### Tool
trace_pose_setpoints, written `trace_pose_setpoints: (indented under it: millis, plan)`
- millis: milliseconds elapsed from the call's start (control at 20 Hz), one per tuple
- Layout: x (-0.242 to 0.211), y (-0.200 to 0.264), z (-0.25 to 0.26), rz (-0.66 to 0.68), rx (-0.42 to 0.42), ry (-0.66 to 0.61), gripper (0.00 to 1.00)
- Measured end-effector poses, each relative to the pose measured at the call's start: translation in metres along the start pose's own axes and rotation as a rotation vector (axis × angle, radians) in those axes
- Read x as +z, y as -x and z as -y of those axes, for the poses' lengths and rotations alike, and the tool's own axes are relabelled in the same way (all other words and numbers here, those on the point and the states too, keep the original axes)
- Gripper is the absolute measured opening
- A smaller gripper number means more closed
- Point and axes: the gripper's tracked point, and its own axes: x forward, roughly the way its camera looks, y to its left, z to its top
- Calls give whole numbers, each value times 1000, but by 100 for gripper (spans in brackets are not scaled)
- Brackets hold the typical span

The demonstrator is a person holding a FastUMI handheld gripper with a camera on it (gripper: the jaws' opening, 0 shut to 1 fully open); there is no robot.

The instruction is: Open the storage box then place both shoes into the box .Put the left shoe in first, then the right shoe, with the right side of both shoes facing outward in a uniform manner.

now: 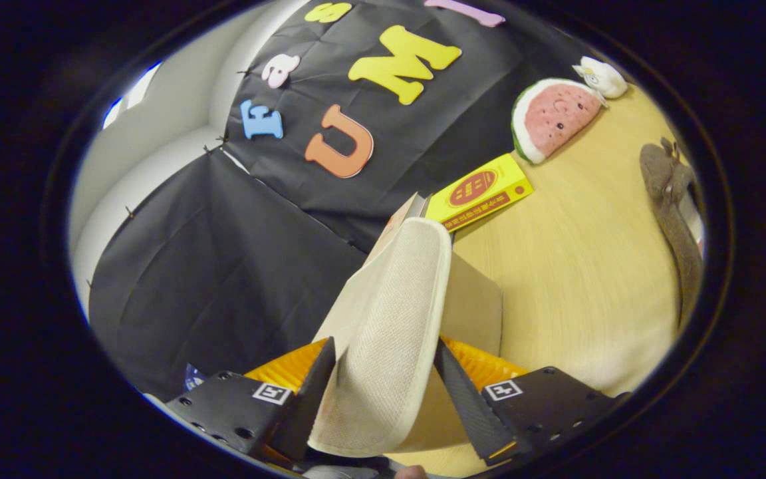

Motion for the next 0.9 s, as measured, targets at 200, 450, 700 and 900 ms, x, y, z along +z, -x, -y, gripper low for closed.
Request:
trace_pose_setpoints:
  millis: [200,450,700,900]
  plan:
    - [6,13,-17,11,30,19,75]
    - [21,31,-42,74,55,139,27]
    - [34,31,-55,101,2,223,12]
    - [42,24,-107,94,48,304,2]
